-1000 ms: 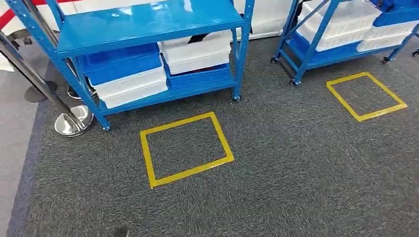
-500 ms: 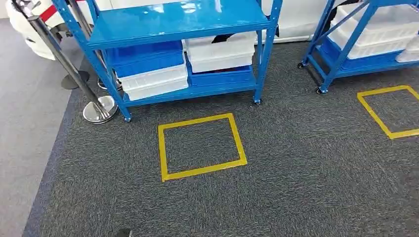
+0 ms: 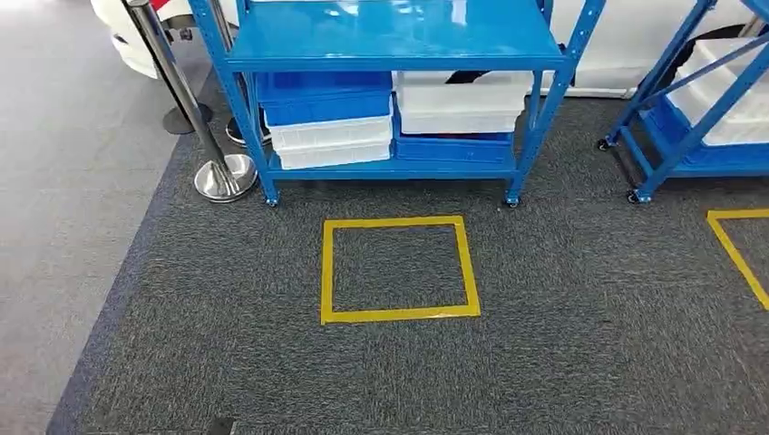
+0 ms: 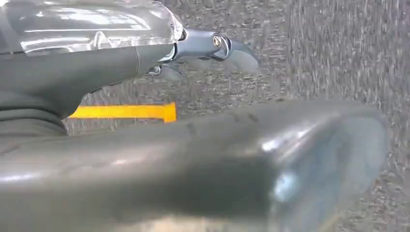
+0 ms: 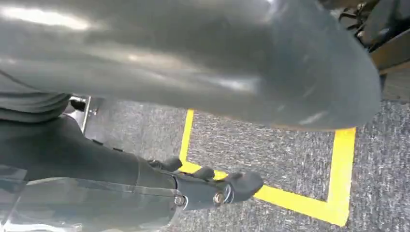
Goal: Take the parts from the cabinet and place them on the table.
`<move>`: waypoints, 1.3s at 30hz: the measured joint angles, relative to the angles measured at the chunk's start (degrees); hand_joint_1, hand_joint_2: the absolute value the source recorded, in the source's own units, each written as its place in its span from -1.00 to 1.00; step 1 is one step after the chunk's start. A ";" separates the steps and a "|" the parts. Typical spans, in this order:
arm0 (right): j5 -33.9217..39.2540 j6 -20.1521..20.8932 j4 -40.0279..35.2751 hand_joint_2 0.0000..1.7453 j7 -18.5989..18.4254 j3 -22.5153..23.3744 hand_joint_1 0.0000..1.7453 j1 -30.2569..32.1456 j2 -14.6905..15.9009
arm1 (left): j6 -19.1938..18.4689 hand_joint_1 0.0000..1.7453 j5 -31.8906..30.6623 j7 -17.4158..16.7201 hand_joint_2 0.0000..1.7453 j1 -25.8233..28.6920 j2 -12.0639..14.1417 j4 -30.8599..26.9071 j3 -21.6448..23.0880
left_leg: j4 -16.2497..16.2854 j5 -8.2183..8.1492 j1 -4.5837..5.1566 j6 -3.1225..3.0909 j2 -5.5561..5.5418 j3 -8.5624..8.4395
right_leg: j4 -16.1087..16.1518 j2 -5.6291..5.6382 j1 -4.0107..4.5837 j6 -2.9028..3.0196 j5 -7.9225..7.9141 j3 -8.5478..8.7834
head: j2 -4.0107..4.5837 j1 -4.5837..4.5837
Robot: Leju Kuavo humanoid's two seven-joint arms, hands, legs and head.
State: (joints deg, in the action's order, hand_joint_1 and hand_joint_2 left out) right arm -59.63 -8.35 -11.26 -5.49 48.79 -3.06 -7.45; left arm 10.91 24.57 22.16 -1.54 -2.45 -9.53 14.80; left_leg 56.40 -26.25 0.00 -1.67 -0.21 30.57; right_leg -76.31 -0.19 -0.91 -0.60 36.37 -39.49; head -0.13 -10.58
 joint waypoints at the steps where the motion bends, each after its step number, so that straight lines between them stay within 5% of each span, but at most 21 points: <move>1: 0.02 -0.04 0.00 -1.00 -0.09 0.13 -1.00 0.02 0.02 | 0.00 -1.00 0.00 0.00 -1.00 0.05 -0.02 0.00 0.00 | 0.13 -0.20 -0.10 0.15 -0.34 -0.19 | 1.86 0.00 -0.10 -0.13 -2.08 0.48 | 0.00 0.02; 4: 0.02 -0.11 0.00 -1.00 -0.13 0.39 -1.00 0.14 0.20 | -0.07 -1.00 0.00 0.00 -1.00 0.05 -0.04 0.00 0.00 | 0.85 -1.27 -0.31 0.97 -1.08 -0.92 | 15.09 0.17 -0.58 -0.21 -9.97 5.99 | 0.00 0.02; 8: 0.04 -0.11 0.02 -1.00 -0.15 0.41 -1.00 0.01 0.20 | -0.07 -1.00 0.00 0.04 -1.00 0.00 -0.02 0.00 0.00 | 1.12 -2.08 -0.13 2.46 -1.30 -0.73 | 16.21 0.53 0.08 1.18 -8.60 6.44 | 0.00 0.00; 10: 0.04 -0.11 0.02 -1.00 -0.15 0.41 -1.00 -0.12 0.13 | -0.07 -1.00 0.00 0.04 -1.00 0.01 0.04 0.00 0.00 | 1.98 -2.79 -0.30 3.05 -0.94 -0.95 | 16.85 0.26 -0.38 1.96 -8.73 6.99 | 0.02 0.00; 12: 0.04 -0.15 0.00 -1.00 -0.15 0.41 -1.00 0.04 0.20 | -0.07 -1.00 0.00 0.04 -1.00 -0.04 -0.04 0.00 0.02 | 8.13 -6.06 -0.45 3.56 -0.45 2.16 | 16.93 -0.04 -0.36 2.57 -8.34 7.36 | 0.02 -0.02; 14: 0.04 -0.20 0.00 -1.00 -0.15 0.44 -1.00 0.06 0.20 | -0.07 -1.00 0.00 0.04 -1.00 0.01 -0.02 0.00 0.02 | 17.92 -9.60 -0.63 3.95 -0.31 7.64 | 16.91 -0.14 -0.17 2.82 -7.92 7.63 | 0.00 -0.02; 16: 0.04 -0.15 0.00 -1.00 -0.15 0.44 -1.00 0.05 0.20 | -0.07 -1.00 0.00 0.04 -1.00 0.18 -0.02 0.00 0.02 | 19.33 -7.83 -0.63 3.87 -0.29 9.44 | 16.91 -0.13 -0.13 2.76 -7.43 8.27 | 0.00 -0.02; 19: 0.04 -0.13 0.00 -1.00 -0.15 0.44 -1.00 0.04 0.17 | -0.07 -1.00 0.00 0.04 -1.00 0.18 0.00 0.00 0.02 | 5.84 1.13 -0.51 2.85 -0.11 4.26 | 16.94 -0.18 0.01 2.38 -6.33 10.05 | 0.00 -0.02; 21: 0.04 -0.13 0.07 -1.00 -0.15 0.44 -1.00 0.09 0.04 | -0.07 -1.00 0.00 0.04 -1.00 0.20 0.15 0.00 0.04 | 2.32 0.57 0.13 2.00 0.19 2.69 | 16.91 -0.17 0.20 1.76 -5.78 10.21 | 0.00 -0.02; 24: 0.04 -0.13 0.07 -1.00 -0.15 0.44 -1.00 -0.11 0.04 | -0.07 -1.00 0.00 0.04 -1.00 0.09 0.17 0.00 0.04 | 2.21 0.29 0.39 1.25 -0.07 2.63 | 17.63 -0.45 -0.02 0.70 -5.66 10.54 | 0.00 -0.02; 25: 0.04 -0.15 0.02 -1.00 -0.17 0.44 -1.00 -0.33 0.04 | -0.07 -1.00 0.00 0.04 -1.00 0.23 0.15 0.00 0.04 | 0.90 0.73 -0.58 0.79 -0.08 1.59 | 17.33 -0.42 0.03 0.36 -5.29 11.04 | 0.00 0.00; 26: 0.06 -0.15 0.02 -1.00 -0.15 0.44 -1.00 -0.25 0.07 | -0.07 -1.00 -0.02 0.09 -1.00 0.22 0.09 0.00 0.04 | 0.33 0.66 -0.36 0.49 -0.10 0.97 | 15.81 -0.25 0.13 0.31 -4.60 10.50 | 0.00 -0.02; 29: 0.06 -0.13 0.02 -1.00 -0.15 0.44 -1.00 -0.28 0.07 | -0.07 -1.00 0.00 0.11 -1.00 0.04 0.13 0.00 0.02 | 0.26 0.11 -0.17 -0.08 -0.08 0.51 | 3.56 -0.01 0.00 -0.04 0.61 3.07 | 0.00 0.02; 30: 0.06 -0.13 0.02 -1.00 -0.15 0.44 -1.00 -0.25 0.07 | -0.07 -1.00 0.00 0.09 -1.00 0.08 0.13 0.00 0.02 | 0.28 -0.14 -0.12 -0.10 -0.14 0.27 | 0.48 -0.02 -0.01 -0.18 0.86 0.78 | 0.00 0.02; 32: 0.04 -0.13 0.02 -1.00 -0.17 0.44 -1.00 -0.06 0.09 | -0.07 -1.00 0.00 0.09 -1.00 0.22 0.11 0.00 0.02 | 0.29 -0.81 -0.12 0.08 -0.42 -0.67 | 2.92 -0.02 -0.02 -0.27 -3.32 0.54 | 0.00 0.02; 34: 0.06 -0.13 0.02 -1.00 -0.17 0.44 -1.00 0.05 0.22 | -0.07 -1.00 0.00 0.09 -1.00 0.23 0.04 0.00 0.02 | 0.39 -1.71 -0.15 0.50 -0.63 -1.99 | 12.75 0.00 -0.02 0.01 -9.87 4.32 | 0.00 0.02; 36: 0.07 -0.13 0.04 -1.00 -0.17 0.44 -1.00 0.17 0.24 | -0.07 -1.00 0.00 0.09 -1.00 0.08 0.07 0.00 0.02 | 1.00 -2.76 0.28 1.33 -0.71 -1.97 | 16.90 0.24 0.30 0.52 -10.01 5.88 | 0.00 0.02; 39: 0.06 -0.13 0.04 -1.00 -0.15 0.44 -1.00 -0.02 0.24 | -0.07 -1.00 0.00 0.04 -1.00 -0.11 0.04 0.00 0.02 | 0.29 -3.28 0.22 2.08 -0.67 -2.25 | 16.64 0.31 0.45 1.57 -9.19 5.83 | 0.02 0.00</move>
State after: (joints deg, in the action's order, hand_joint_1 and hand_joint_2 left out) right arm -59.56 -8.48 -11.21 -5.64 49.22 -3.08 -7.21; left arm 10.84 24.57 22.21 -1.65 -2.40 -9.53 14.82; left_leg 56.69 -29.53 0.21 0.41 -0.88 28.33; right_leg -59.66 0.13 -0.46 0.97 27.18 -33.66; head -0.11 -10.58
